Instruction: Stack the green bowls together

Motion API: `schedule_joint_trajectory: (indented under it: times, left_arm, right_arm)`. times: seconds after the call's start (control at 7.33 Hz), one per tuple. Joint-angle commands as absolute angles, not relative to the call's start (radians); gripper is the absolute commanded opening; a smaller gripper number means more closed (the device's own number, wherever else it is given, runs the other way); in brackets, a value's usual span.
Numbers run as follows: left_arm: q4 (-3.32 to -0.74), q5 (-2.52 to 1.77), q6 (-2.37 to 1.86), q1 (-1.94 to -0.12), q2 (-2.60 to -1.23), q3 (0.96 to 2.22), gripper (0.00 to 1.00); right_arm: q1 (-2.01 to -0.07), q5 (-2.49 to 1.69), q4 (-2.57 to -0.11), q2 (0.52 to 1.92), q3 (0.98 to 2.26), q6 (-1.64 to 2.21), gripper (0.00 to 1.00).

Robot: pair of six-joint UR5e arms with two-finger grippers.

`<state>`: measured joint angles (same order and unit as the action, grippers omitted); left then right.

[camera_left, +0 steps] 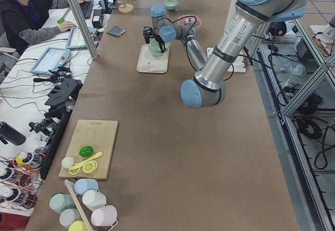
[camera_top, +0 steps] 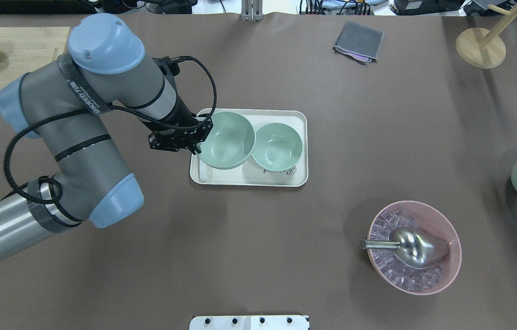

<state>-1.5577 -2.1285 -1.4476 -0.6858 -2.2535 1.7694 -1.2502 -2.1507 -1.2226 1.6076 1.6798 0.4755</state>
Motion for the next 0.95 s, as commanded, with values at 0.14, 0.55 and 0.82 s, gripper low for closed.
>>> schedule_joint_trajectory:
  times: [0.14,0.55,0.82]
  left_arm:
    - [-1.571,-2.097,-1.526,-0.654,-2.380,1.645,0.00]
    - [-1.672,-2.024,-1.610,-0.637,-2.439,1.518,0.00]
    - [-1.701,-1.994,-1.624,-0.615,-2.476,1.447,0.00]
  right_arm:
    - [-1.250,-2.151,-1.223,1.608,1.680,0.477,1.00]
    - [-1.250,-2.152,-1.223,1.608,1.681,0.477,1.00]
    - [-1.250,-2.152,-1.223,1.608,1.681,0.479,1.00]
